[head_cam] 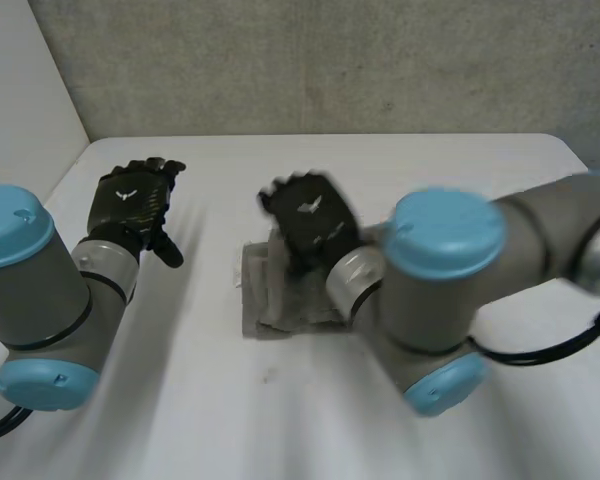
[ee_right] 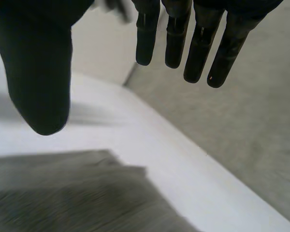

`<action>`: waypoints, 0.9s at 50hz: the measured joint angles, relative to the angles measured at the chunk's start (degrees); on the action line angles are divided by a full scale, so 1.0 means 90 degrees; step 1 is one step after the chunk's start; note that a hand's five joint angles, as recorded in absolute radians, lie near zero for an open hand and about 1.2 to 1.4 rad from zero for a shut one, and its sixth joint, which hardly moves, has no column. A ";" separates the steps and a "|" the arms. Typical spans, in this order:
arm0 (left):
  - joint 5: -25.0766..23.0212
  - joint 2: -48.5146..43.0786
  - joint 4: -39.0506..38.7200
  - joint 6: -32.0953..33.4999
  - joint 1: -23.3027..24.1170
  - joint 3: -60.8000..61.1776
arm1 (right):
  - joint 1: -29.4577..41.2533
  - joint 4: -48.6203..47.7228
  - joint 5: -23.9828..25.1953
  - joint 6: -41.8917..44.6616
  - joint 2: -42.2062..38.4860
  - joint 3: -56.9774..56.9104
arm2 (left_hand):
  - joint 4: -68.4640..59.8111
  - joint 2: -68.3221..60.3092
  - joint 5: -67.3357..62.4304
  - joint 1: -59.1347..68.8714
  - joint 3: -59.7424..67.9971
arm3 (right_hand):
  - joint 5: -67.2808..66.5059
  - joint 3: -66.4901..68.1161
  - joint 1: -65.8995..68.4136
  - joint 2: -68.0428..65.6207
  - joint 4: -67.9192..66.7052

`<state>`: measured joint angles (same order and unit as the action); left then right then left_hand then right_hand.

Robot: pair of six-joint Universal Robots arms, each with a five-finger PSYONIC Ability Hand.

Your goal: Fold the towel.

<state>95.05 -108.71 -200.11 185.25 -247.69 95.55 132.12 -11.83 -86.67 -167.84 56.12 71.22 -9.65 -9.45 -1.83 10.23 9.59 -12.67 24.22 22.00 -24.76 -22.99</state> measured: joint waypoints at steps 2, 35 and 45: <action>0.0001 -0.0003 0.0000 0.0000 0.0035 0.0002 | -0.0176 0.0031 -0.0020 -0.0167 0.0181 0.0069 | -0.0001 0.0000 0.0000 0.0000 0.0000 | 0.0000 0.0000 0.0000 0.0000 0.0000; -0.0011 -0.0157 -0.0070 0.0028 0.0289 0.0207 | -0.2343 0.0605 0.0047 0.0130 0.0718 0.2087 | -0.0001 0.0000 0.0000 0.0000 0.0000 | -0.0923 0.0887 0.0570 -0.0812 -0.1006; -0.0014 -0.0178 -0.0071 0.0033 0.0295 0.0214 | -0.2855 -0.0142 0.0077 0.1481 0.0648 0.2791 | -0.0001 0.0001 0.0000 0.0000 0.0000 | -0.1709 0.1730 0.1356 -0.1661 -0.1860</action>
<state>94.92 -110.32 -200.75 185.54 -245.04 97.48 106.42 -13.11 -85.98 -154.51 61.95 96.34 -9.65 -9.44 -1.83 10.23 9.59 -28.05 39.79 34.20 -39.71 -39.73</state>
